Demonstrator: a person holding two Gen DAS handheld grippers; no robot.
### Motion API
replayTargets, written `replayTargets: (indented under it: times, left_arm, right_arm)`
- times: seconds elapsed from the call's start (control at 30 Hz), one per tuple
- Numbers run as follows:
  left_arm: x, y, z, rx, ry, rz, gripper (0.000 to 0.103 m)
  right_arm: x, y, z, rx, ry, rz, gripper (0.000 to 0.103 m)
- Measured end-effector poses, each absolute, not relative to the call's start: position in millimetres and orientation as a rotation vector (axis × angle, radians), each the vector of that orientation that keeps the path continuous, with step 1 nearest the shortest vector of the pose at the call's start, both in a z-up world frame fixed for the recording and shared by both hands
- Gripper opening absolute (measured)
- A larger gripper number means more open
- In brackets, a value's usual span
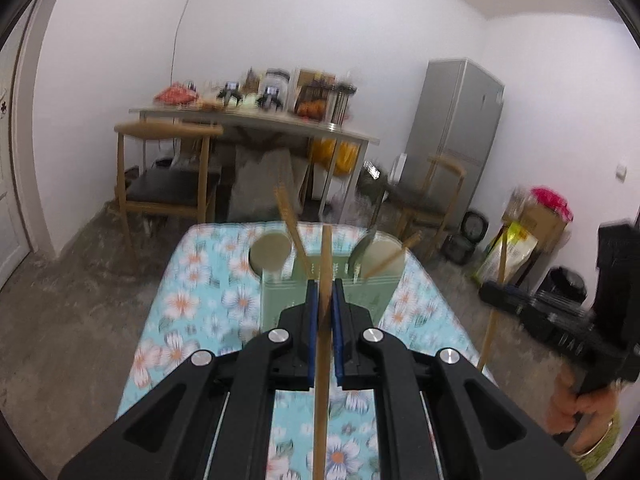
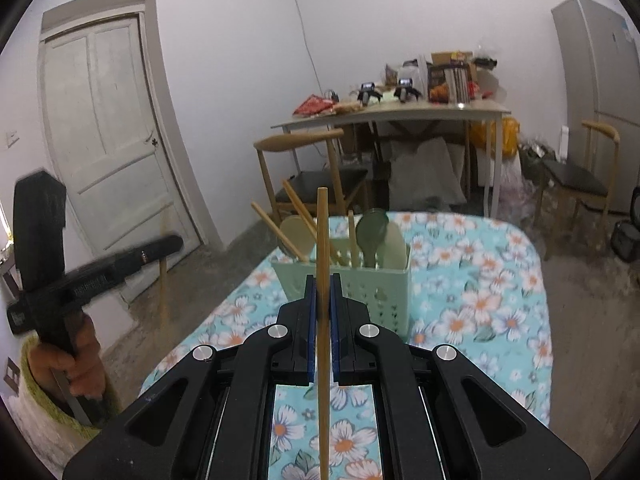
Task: Organize utensils
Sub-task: 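Lift both held chopsticks and raise them above the green holder, then lower the left tool's chopstick into the green holder and open the left tool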
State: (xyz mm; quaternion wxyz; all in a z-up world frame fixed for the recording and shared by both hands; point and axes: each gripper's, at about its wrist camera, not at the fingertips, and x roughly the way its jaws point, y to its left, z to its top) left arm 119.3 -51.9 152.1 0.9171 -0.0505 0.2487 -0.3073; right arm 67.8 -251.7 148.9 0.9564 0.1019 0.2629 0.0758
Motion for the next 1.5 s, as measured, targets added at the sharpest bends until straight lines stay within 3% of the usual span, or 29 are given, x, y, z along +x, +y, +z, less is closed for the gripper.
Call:
replayTargets:
  times: [0.37, 0.63, 1.33, 1.37, 1.47, 1.5]
  left_arm:
    - [154, -62, 236, -0.17, 0.27, -0.683, 0.006]
    - [194, -95, 245, -0.165, 0.246, -0.694, 0.006]
    - [260, -142, 150, -0.157, 0.367, -0.686, 0.007]
    - [259, -141, 150, -0.153, 0.372, -0.689, 0.011]
    - [253, -136, 153, -0.156, 0.355, -0.687, 0.044]
    - [249, -134, 155, -0.156, 0.34, -0.687, 0.048]
  right_arm:
    - [83, -264, 145, 0.228, 0.512, 0.149, 0.004]
    - [95, -276, 134, 0.249, 0.535, 0.146, 0.004]
    - [111, -287, 114, 0.279, 0.592, 0.142, 0.004]
    - [111, -287, 114, 0.279, 0.593, 0.141, 0.004]
    - [110, -285, 118, 0.273, 0.588, 0.138, 0.004]
    - [109, -285, 119, 0.272, 0.585, 0.138, 0.004]
